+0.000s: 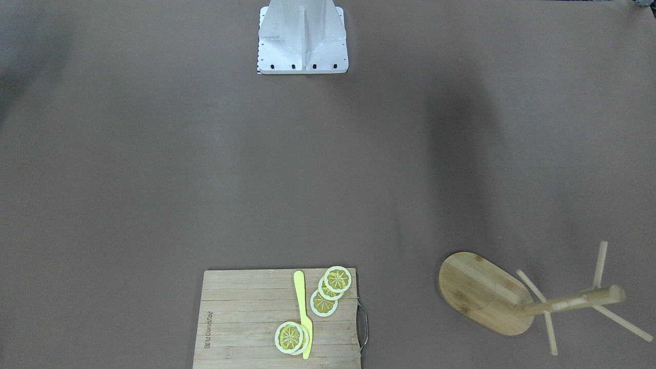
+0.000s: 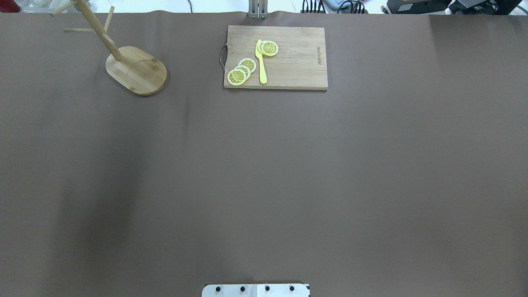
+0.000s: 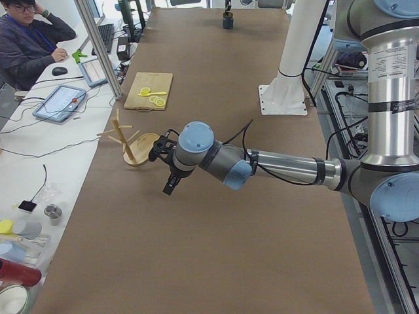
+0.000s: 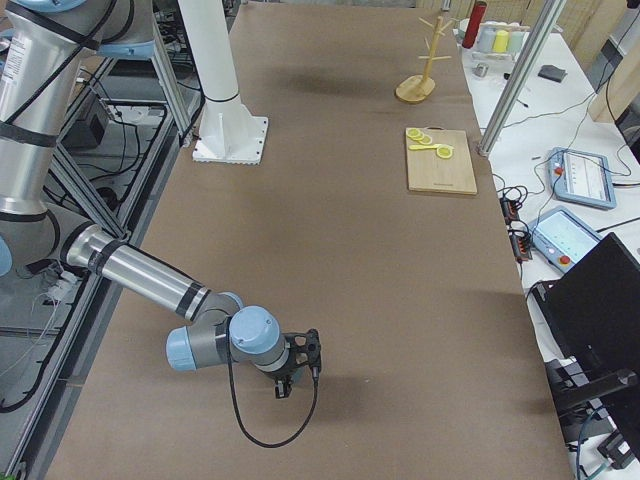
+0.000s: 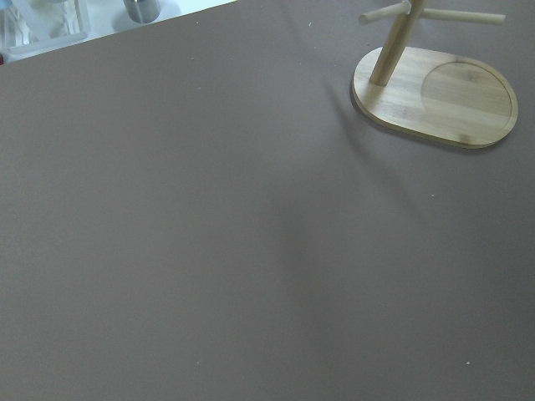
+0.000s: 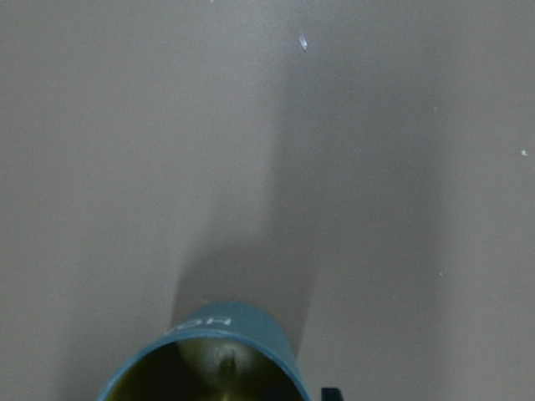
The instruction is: Hang cup on storage rack
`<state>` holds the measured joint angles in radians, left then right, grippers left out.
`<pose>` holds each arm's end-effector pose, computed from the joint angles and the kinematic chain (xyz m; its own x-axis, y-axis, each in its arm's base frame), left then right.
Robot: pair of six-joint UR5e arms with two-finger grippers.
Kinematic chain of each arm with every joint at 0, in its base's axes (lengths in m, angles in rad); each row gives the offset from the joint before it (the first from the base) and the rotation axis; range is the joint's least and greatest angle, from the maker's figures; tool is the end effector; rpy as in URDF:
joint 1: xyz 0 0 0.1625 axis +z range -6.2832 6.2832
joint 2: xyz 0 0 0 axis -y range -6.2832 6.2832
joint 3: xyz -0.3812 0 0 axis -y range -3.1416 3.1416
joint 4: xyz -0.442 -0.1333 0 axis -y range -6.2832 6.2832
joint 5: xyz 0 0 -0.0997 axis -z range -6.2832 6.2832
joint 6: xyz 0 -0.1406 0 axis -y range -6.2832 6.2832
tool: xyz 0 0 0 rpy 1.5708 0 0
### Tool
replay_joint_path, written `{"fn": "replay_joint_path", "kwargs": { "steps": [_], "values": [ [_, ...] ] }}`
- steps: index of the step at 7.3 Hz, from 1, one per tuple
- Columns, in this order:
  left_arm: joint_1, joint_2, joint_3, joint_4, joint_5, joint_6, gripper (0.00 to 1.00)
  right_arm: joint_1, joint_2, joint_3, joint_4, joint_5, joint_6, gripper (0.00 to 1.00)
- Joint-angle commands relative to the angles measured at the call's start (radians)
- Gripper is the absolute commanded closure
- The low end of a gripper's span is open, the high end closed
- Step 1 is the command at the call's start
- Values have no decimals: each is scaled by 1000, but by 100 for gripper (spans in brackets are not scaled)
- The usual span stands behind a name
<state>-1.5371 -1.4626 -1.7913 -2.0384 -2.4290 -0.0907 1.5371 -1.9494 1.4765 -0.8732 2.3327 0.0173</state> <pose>-0.0090 -0.5324 0.5142 0.6394 0.3589 -0.6800 0.0299 0.8721 0.4884 0.0237 -0.3735 0.7950 0.7184 -0.1612 0.6767 0.0204 0.9772 0.2111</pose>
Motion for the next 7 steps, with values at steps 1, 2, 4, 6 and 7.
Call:
{"fn": "replay_joint_path", "kwargs": {
  "steps": [1,2,4,6,7],
  "values": [
    [-1,1,1,0,1,0,1,0,18,5,-3,37,7,100],
    [0,1,4,0,1,0,1,0,33,5,-4,48,28,100],
    [-2,1,1,0,-1,0,1,0,53,46,-6,86,144,100],
    [0,1,-2,1,-1,-1,1,-8,70,132,-7,144,337,100],
    [-1,1,-6,0,-1,-6,1,-58,81,198,-7,145,475,100]
  ]
}}
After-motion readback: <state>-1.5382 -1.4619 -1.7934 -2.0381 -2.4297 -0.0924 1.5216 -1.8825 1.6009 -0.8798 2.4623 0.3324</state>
